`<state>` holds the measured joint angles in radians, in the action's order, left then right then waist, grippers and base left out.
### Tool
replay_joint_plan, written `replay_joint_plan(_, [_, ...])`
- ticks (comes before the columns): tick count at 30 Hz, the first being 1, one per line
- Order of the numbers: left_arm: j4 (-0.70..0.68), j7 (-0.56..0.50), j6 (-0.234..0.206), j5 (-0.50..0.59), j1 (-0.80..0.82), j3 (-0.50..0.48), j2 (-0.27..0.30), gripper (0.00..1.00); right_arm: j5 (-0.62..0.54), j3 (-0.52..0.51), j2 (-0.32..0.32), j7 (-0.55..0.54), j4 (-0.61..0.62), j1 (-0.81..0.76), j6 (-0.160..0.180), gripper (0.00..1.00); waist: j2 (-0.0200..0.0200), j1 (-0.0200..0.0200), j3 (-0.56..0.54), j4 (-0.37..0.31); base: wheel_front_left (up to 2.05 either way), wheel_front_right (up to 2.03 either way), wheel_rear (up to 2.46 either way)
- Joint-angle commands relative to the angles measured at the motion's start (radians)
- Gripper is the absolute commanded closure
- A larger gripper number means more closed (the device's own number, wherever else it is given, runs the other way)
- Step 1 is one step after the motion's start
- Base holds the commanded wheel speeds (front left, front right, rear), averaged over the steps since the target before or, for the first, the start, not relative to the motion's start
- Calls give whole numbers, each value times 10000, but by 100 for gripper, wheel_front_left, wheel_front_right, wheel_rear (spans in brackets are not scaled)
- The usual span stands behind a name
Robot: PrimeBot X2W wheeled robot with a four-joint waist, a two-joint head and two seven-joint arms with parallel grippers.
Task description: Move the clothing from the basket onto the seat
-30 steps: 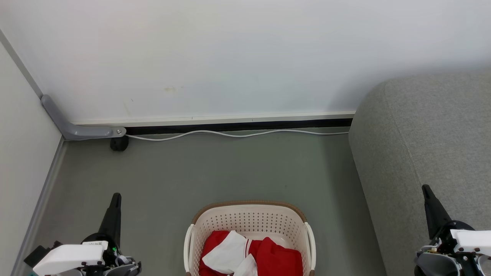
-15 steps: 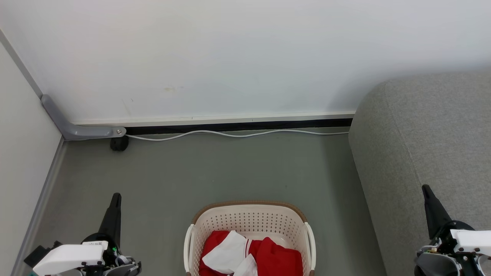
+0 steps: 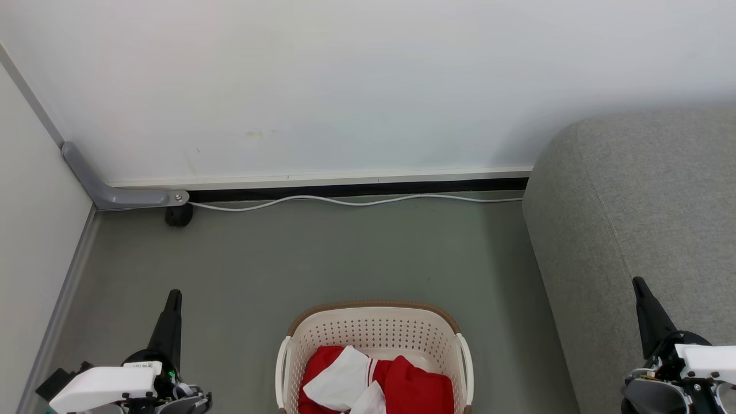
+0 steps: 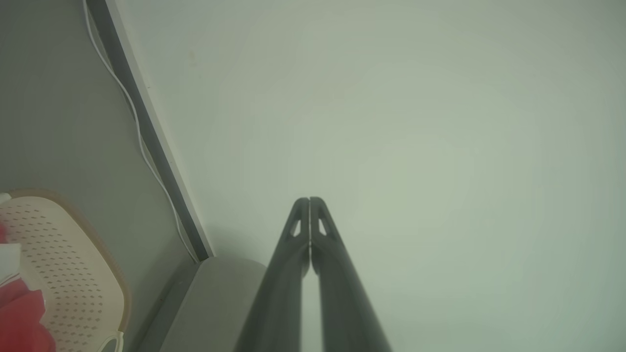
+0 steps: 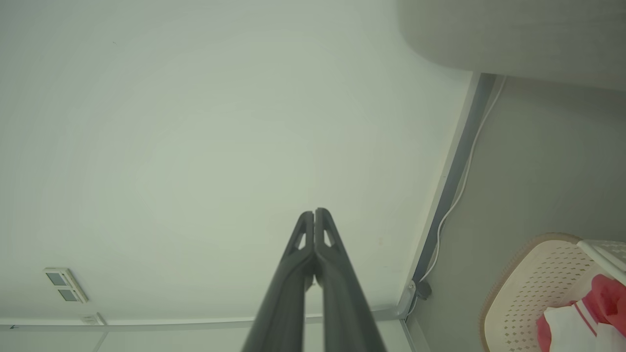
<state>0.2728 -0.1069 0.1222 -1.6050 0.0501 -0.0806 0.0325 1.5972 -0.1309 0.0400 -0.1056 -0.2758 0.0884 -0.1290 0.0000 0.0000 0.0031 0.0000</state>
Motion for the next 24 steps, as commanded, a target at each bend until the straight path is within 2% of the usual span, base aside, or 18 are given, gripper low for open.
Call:
replay_joint_plan(1, [-280, -59, 85, -40, 578, -327, 177, 100, 119, 176, 102, -73, 311, 194, -17, 100, 0, 0, 0, 0, 0, 0, 0])
replay_joint_plan(24, [-280, -59, 85, -40, 578, -327, 177, 100, 119, 176, 102, -73, 311, 194, -17, 100, 0, 0, 0, 0, 0, 0, 0])
